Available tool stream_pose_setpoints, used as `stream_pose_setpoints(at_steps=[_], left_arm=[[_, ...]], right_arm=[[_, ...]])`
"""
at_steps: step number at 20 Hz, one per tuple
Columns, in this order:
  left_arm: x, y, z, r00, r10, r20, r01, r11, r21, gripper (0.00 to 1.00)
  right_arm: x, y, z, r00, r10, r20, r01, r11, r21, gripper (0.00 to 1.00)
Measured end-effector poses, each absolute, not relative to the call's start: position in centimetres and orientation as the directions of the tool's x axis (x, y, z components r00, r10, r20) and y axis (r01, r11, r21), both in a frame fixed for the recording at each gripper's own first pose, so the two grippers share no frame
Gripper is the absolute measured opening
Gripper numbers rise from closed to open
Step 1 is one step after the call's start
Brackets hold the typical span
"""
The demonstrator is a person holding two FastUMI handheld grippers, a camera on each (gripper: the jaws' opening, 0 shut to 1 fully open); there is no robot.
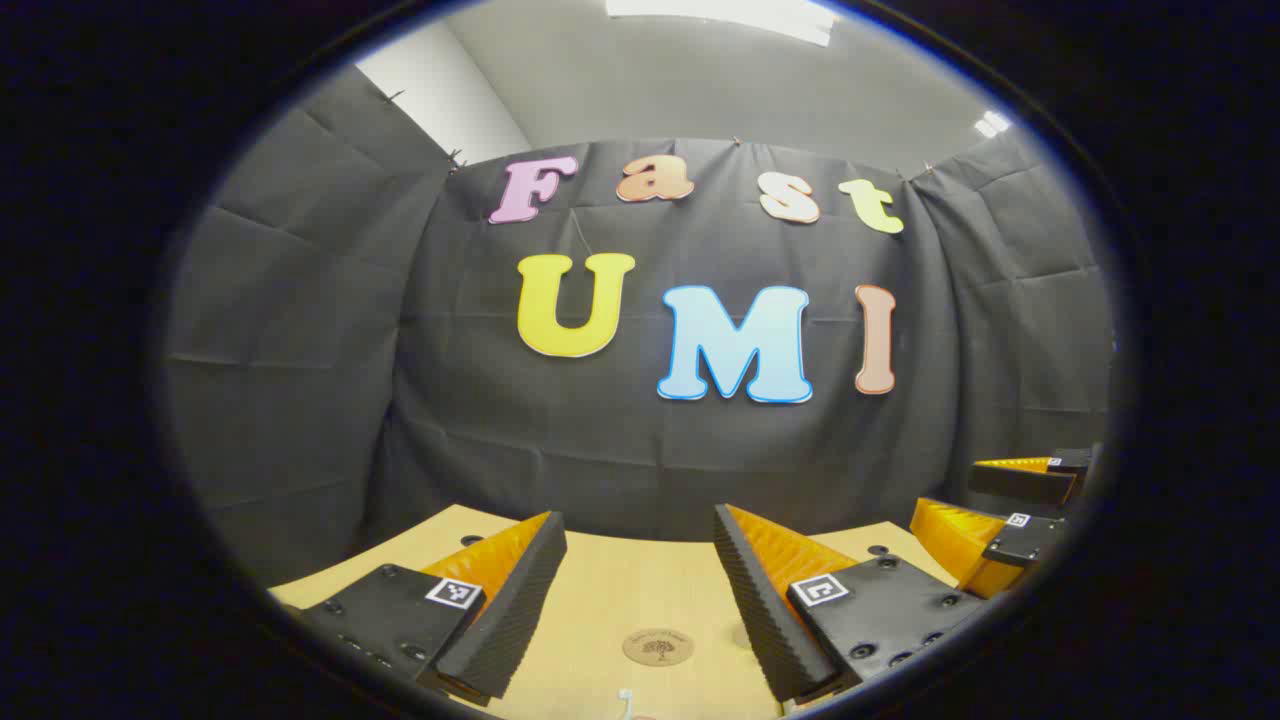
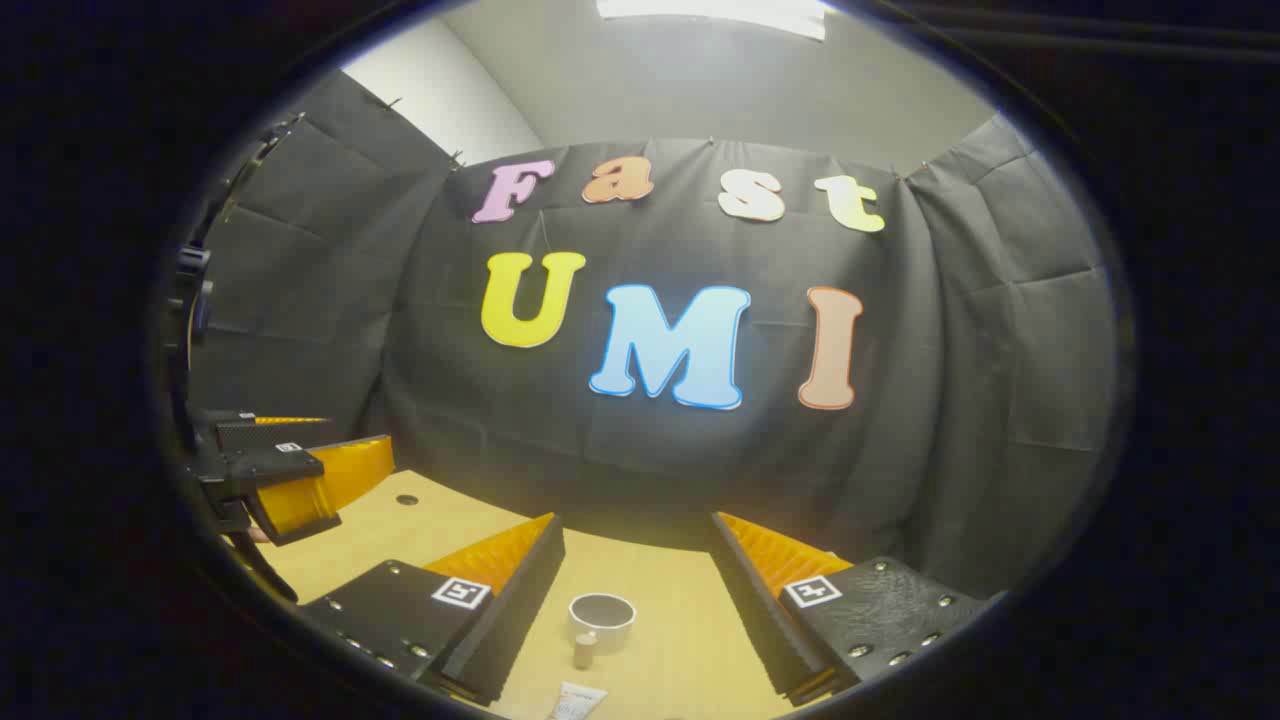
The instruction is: Put the toothbrush and toothpaste on the desktop into the cup, then pick up the cup and place it on the coaster on the desktop.
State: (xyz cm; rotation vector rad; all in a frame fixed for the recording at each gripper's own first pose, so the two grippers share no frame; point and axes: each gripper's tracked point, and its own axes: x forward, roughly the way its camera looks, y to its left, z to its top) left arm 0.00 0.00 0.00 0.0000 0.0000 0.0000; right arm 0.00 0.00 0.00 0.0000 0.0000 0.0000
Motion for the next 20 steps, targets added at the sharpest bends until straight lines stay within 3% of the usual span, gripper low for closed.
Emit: stream_pose_setpoints(at_steps=[3,9,15,20], left_arm=[[0.6,0.0,-0.3,1.000,0.000,-0.019,0.001,1.000,0.009,0.96],[1.1,-1.1,-4.0,0.988,-0.058,-0.143,0.060,0.998,0.006,0.96],[1.3,-3.2,-8.2,0.955,-0.139,-0.263,0.156,0.987,0.046,0.96],[1.2,-3.3,-11.8,0.913,-0.144,-0.381,0.156,0.988,0.000,0.96]], right_arm=[[-0.2,-0.9,-1.1,0.999,-0.020,-0.044,0.021,1.000,0.021,0.91],[-0.6,-1.8,-5.8,0.972,-0.033,-0.234,0.048,0.997,0.058,0.91],[-1.5,0.1,-10.9,0.893,0.054,-0.447,0.033,0.982,0.185,0.92],[-1.7,1.6,-13.7,0.837,0.100,-0.538,0.041,0.969,0.243,0.91]])
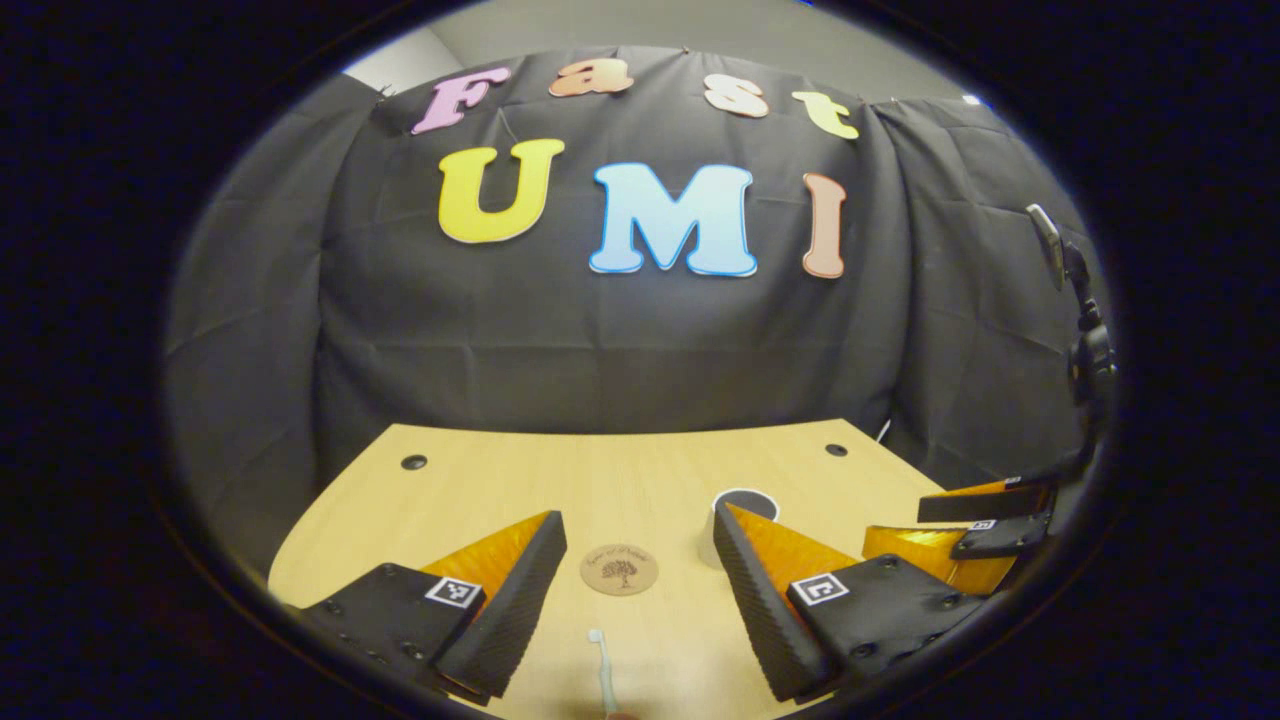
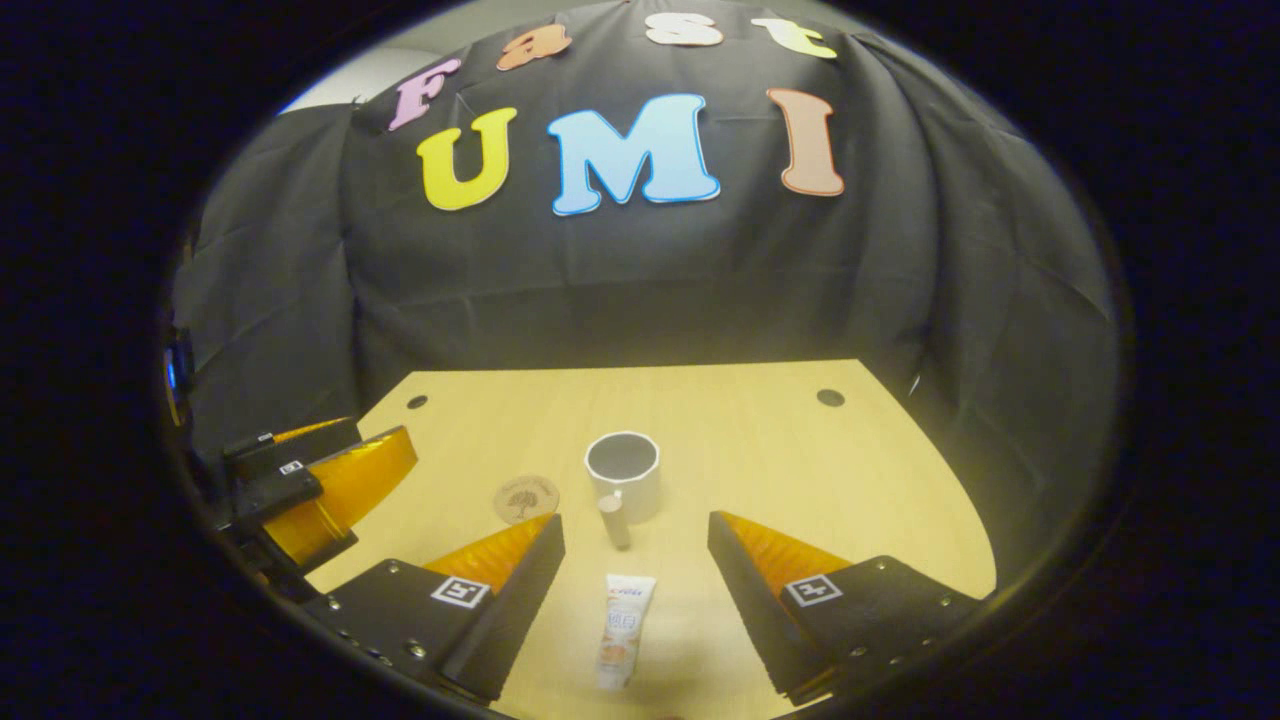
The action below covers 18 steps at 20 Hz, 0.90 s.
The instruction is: Put the toothbrush and toothpaste on the desktop into the cup, then pick up the cup and place it on the coaster on the desktop.
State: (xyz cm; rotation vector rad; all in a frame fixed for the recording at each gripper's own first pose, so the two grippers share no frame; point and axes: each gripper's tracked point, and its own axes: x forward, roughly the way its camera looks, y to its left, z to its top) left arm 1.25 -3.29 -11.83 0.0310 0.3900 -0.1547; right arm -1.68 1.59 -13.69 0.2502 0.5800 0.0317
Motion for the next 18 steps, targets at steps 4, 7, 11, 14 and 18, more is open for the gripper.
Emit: stream_pose_setpoints(at_steps=[4,7,11,14,18], left_arm=[[0.9,-2.5,-14.6,0.874,-0.128,-0.468,0.133,0.991,-0.021,0.94],[1.0,-2.0,-16.5,0.836,-0.125,-0.534,0.121,0.992,-0.043,0.96],[0.2,-1.6,-20.6,0.751,-0.120,-0.649,0.126,0.991,-0.038,0.96],[-0.7,-1.5,-23.5,0.672,-0.126,-0.730,0.126,0.991,-0.055,0.97],[-2.0,-0.7,-26.5,0.564,-0.115,-0.818,0.087,0.993,-0.079,0.98]], right_arm=[[-1.4,2.5,-15.5,0.794,0.136,-0.593,0.032,0.964,0.263,0.93],[-1.8,3.8,-16.8,0.747,0.192,-0.637,0.005,0.956,0.294,0.93],[-2.0,4.8,-19.2,0.677,0.212,-0.705,0.002,0.957,0.289,0.93],[-1.9,4.9,-20.8,0.629,0.204,-0.750,0.012,0.962,0.272,0.93],[-2.3,5.0,-22.7,0.565,0.194,-0.802,0.038,0.965,0.259,0.93]])
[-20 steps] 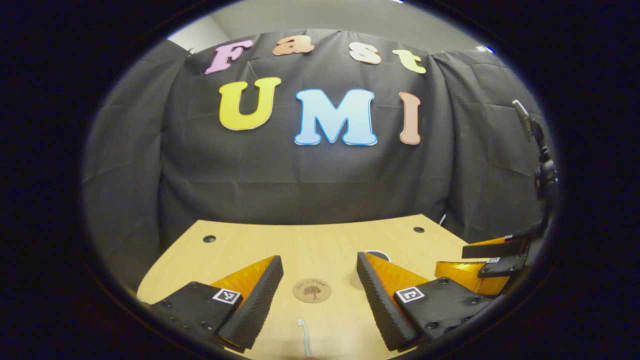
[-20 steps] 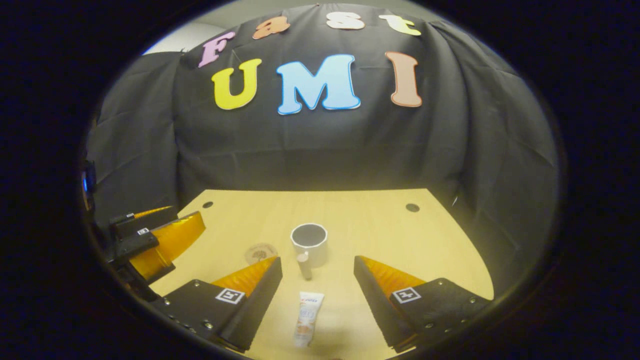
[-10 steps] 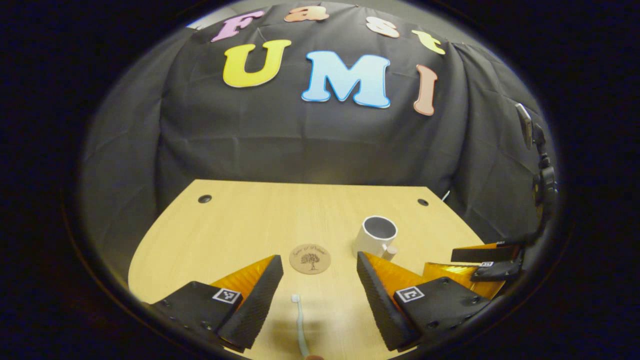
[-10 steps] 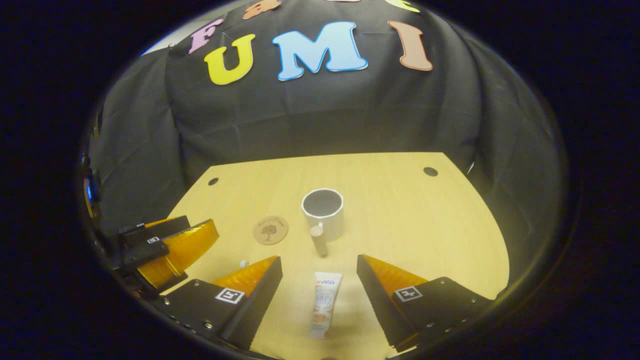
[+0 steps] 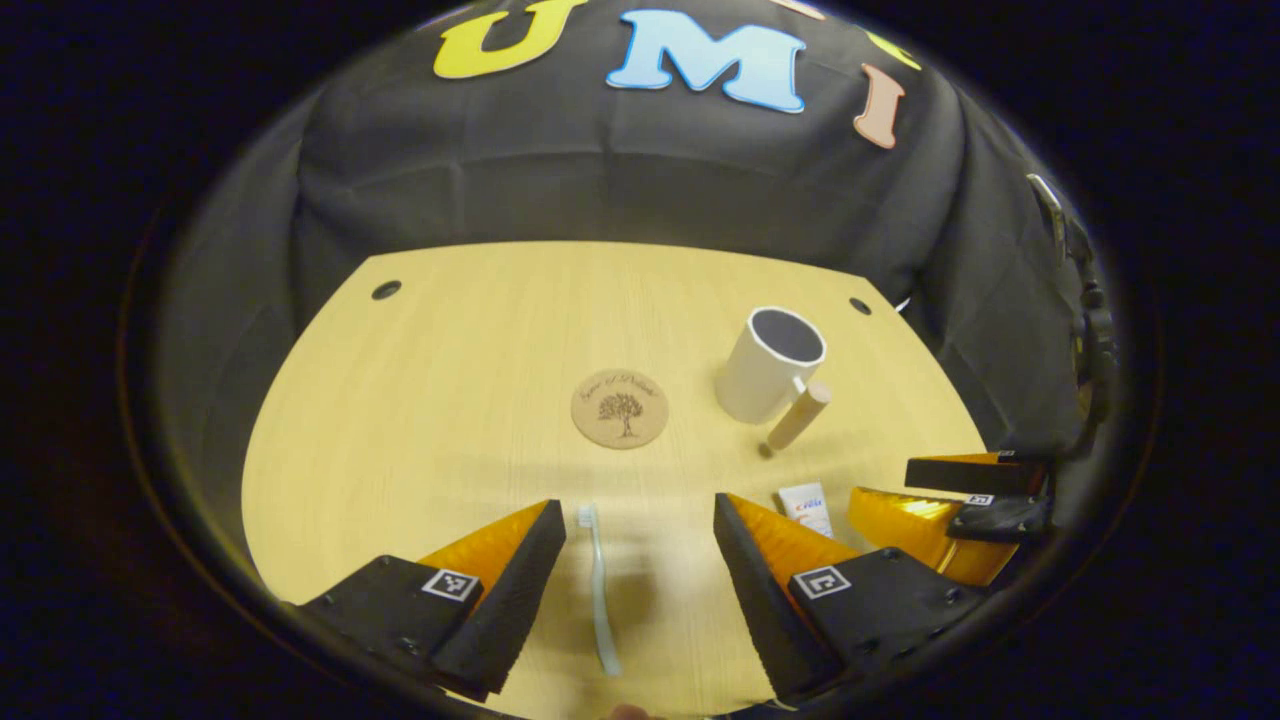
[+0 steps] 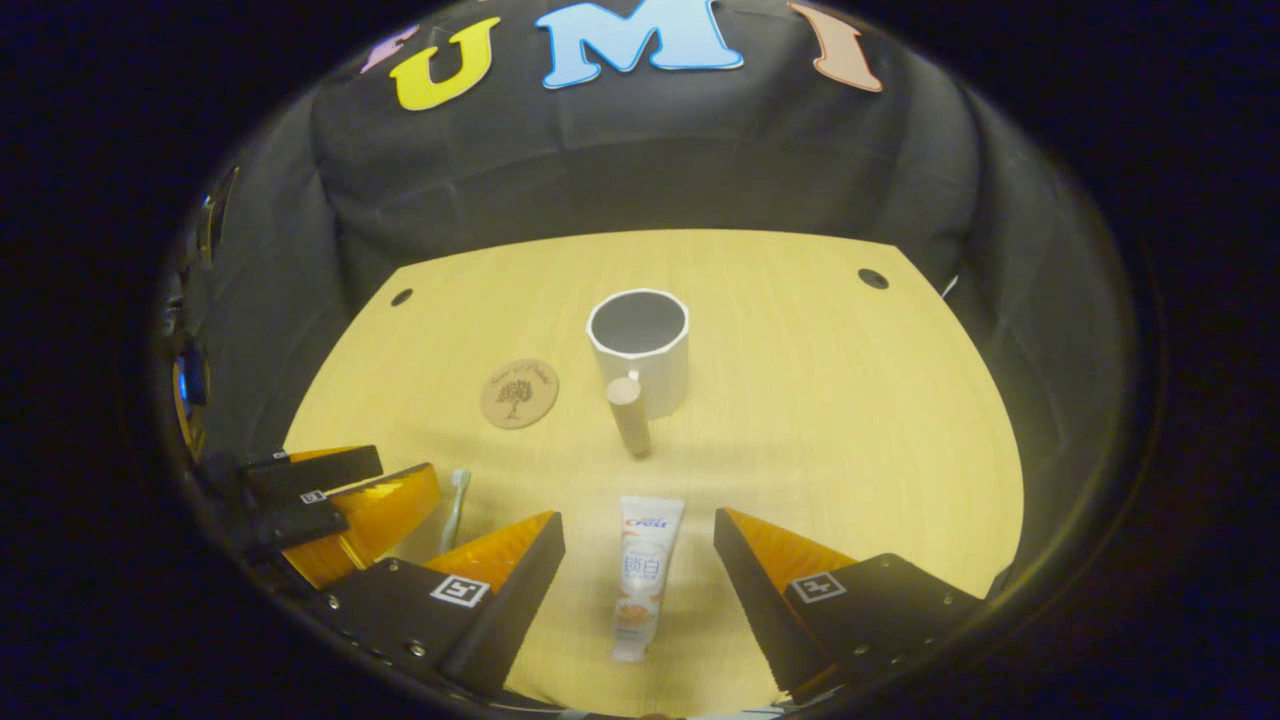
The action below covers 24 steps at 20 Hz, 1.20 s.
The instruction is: Put the toothbrush and toothpaste on the desktop into the cup, then pick up the cup and place it on the coaster on the desktop.
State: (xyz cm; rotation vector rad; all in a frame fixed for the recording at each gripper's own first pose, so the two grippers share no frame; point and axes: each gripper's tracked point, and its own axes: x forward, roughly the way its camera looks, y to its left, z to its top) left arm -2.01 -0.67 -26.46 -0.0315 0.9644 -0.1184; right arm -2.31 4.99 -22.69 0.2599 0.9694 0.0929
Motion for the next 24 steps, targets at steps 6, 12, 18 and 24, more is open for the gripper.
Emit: stream_pose_setpoints(at_steps=[6,12,18,24], left_arm=[[-4.7,0.4,-30.5,0.381,-0.095,-0.920,0.027,0.995,-0.092,0.99],[-6.1,1.2,-33.5,0.231,-0.070,-0.970,0.002,0.997,-0.071,0.99],[-7.0,2.0,-35.2,0.121,-0.026,-0.992,0.011,1.000,-0.025,0.99],[-7.4,1.4,-36.3,0.073,-0.005,-0.997,0.003,1.000,-0.005,0.99]], right_arm=[[-3.3,6.4,-25.2,0.448,0.209,-0.869,0.038,0.967,0.253,0.93],[-3.9,7.0,-27.8,0.347,0.208,-0.914,0.032,0.972,0.234,0.93],[-3.5,7.9,-29.4,0.298,0.219,-0.929,0.056,0.968,0.246,0.94],[-3.6,8.1,-30.6,0.245,0.231,-0.942,0.097,0.960,0.261,0.94]])
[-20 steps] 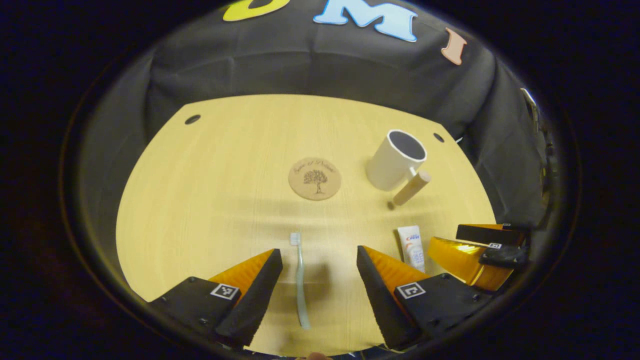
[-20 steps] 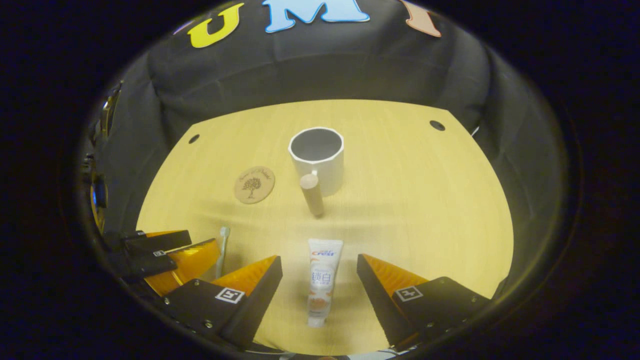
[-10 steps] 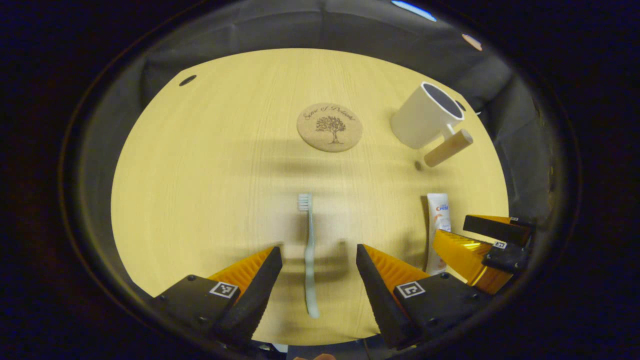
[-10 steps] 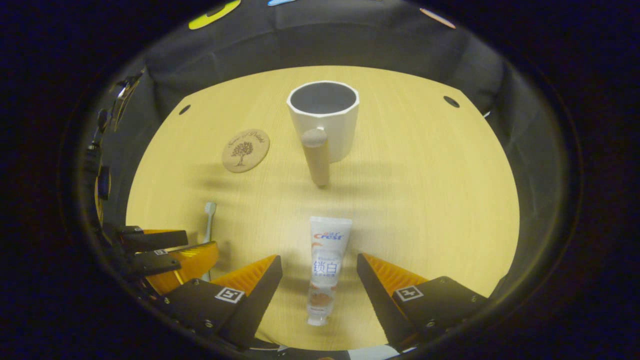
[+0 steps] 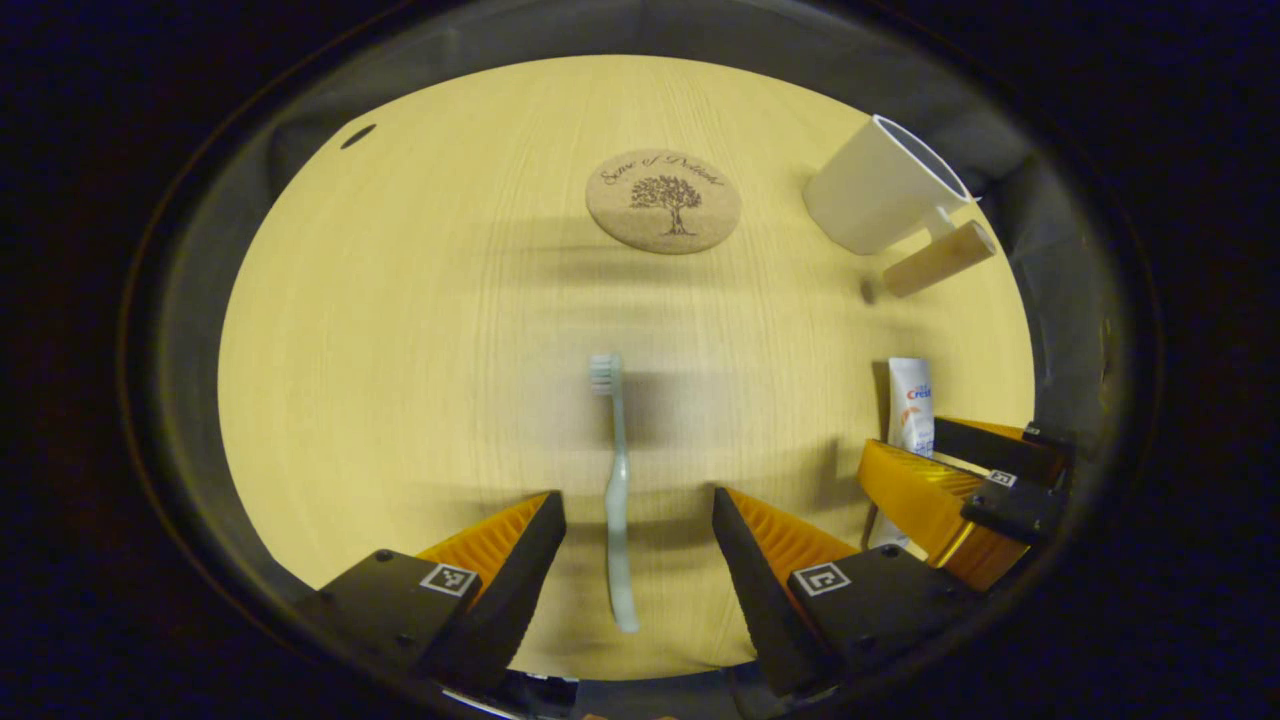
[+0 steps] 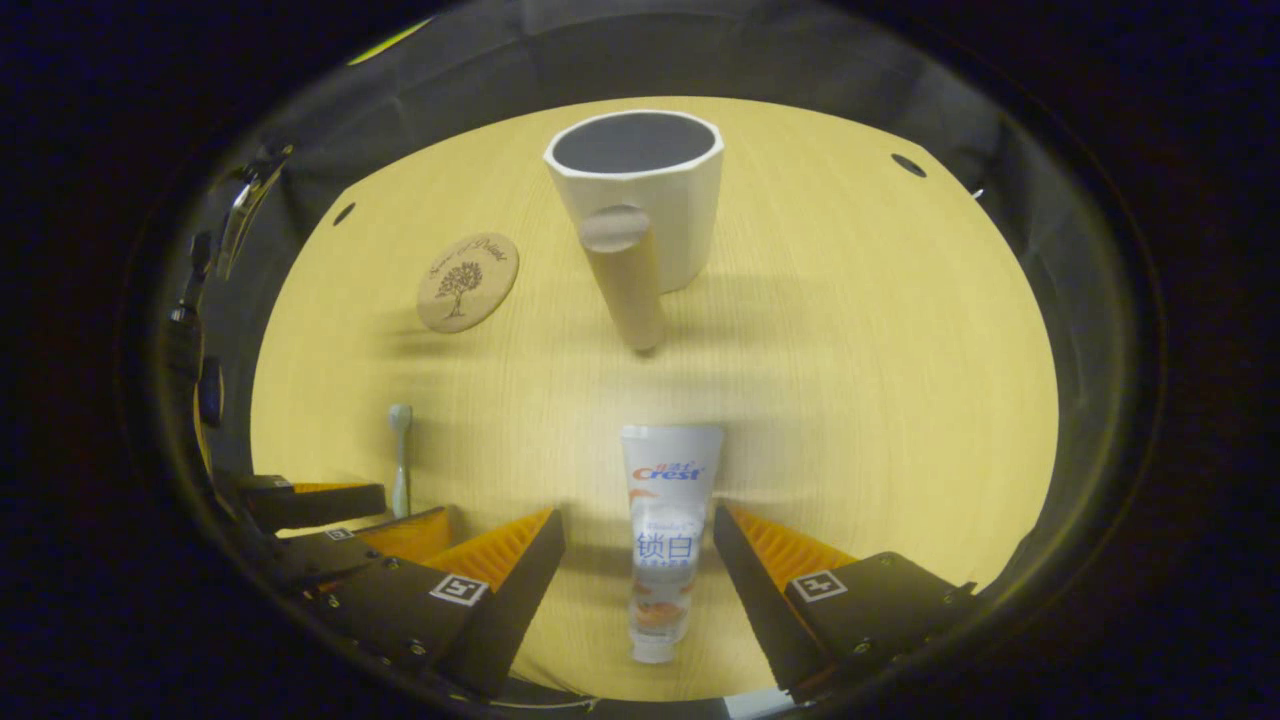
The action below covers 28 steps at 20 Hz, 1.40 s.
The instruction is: Put the toothbrush and toothpaste on the desktop into the cup, then pick up the cup and place it on the coaster on the desktop.
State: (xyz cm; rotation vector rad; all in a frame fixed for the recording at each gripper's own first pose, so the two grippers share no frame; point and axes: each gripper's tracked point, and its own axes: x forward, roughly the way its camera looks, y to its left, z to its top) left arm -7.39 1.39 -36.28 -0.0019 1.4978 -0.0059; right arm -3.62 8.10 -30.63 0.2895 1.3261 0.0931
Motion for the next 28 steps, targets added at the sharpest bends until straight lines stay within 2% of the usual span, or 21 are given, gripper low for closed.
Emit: stream_pose_setpoints(at_steps=[4,6,7,8,9,10,11,12,13,14,15,17,18,19,22,23,24,25,28], left_arm=[[-7.4,2.0,-36.3,0.066,0.031,-0.997,0.012,0.999,0.032,0.96],[-7.4,2.1,-36.4,0.064,0.046,-0.997,0.023,0.999,0.048,0.91],[-7.4,2.2,-36.4,0.062,0.049,-0.997,0.021,0.998,0.050,0.87],[-7.5,2.3,-36.3,0.069,0.052,-0.996,0.020,0.998,0.053,0.86],[-7.4,2.4,-36.2,0.072,0.055,-0.996,0.019,0.998,0.056,0.77],[-7.5,2.6,-36.2,0.078,0.055,-0.995,0.016,0.998,0.057,0.74],[-7.5,2.7,-36.0,0.080,0.056,-0.995,0.009,0.998,0.057,0.64],[-7.6,2.9,-36.1,0.086,0.056,-0.995,-0.005,0.998,0.056,0.57],[-7.7,3.0,-36.0,0.091,0.054,-0.994,-0.013,0.999,0.053,0.45],[-7.9,3.2,-36.1,0.091,0.053,-0.994,-0.017,0.999,0.052,0.42],[-8.0,3.3,-35.9,0.093,0.050,-0.994,-0.017,0.999,0.048,0.33],[-8.0,3.3,-36.0,0.108,0.049,-0.993,0.008,0.999,0.050,0.20],[-8.0,3.3,-35.8,0.116,0.052,-0.992,0.011,0.998,0.054,0.20],[-8.1,3.2,-35.7,0.126,0.056,-0.990,0.008,0.998,0.058,0.13],[-8.1,3.1,-35.7,0.127,0.048,-0.991,0.014,0.999,0.050,0.13],[-7.8,3.0,-35.6,0.134,0.045,-0.990,0.020,0.999,0.048,0.09],[-7.6,3.0,-35.4,0.131,0.045,-0.990,0.023,0.999,0.049,0.09],[-7.4,2.9,-35.1,0.132,0.045,-0.990,0.030,0.998,0.049,0.09],[-7.3,2.8,-35.1,0.143,0.041,-0.989,0.053,0.997,0.049,0.08]], right_arm=[[-3.7,8.0,-31.2,0.217,0.237,-0.947,0.097,0.960,0.263,0.94],[-4.0,8.1,-31.6,0.205,0.242,-0.948,0.096,0.959,0.266,0.93],[-4.1,8.0,-31.8,0.189,0.234,-0.954,0.099,0.962,0.256,0.88],[-4.4,7.9,-31.7,0.176,0.233,-0.956,0.094,0.963,0.252,0.88],[-4.2,7.9,-31.7,0.176,0.234,-0.956,0.094,0.963,0.253,0.87],[-4.2,7.7,-31.8,0.175,0.227,-0.958,0.101,0.964,0.247,0.87],[-4.2,7.6,-31.6,0.168,0.227,-0.959,0.104,0.963,0.247,0.74],[-4.3,7.6,-31.8,0.165,0.232,-0.959,0.105,0.962,0.251,0.73],[-4.3,7.1,-31.9,0.159,0.217,-0.963,0.109,0.966,0.236,0.70],[-4.5,6.9,-32.1,0.157,0.210,-0.965,0.120,0.966,0.230,0.62],[-4.5,7.1,-32.1,0.155,0.217,-0.964,0.129,0.963,0.238,0.48],[-4.3,6.9,-32.3,0.157,0.215,-0.964,0.146,0.960,0.238,0.48],[-4.5,6.9,-32.3,0.149,0.218,-0.964,0.153,0.958,0.241,0.39],[-4.5,6.8,-32.2,0.153,0.220,-0.963,0.147,0.959,0.242,0.38],[-4.5,6.8,-32.1,0.162,0.231,-0.959,0.147,0.956,0.255,0.32],[-4.4,6.8,-32.0,0.169,0.237,-0.957,0.143,0.954,0.262,0.32],[-4.4,6.9,-32.1,0.173,0.248,-0.953,0.153,0.949,0.275,0.32],[-4.3,7.0,-31.9,0.184,0.260,-0.948,0.153,0.945,0.289,0.27],[-4.3,7.0,-31.8,0.205,0.280,-0.938,0.150,0.938,0.313,0.27]])
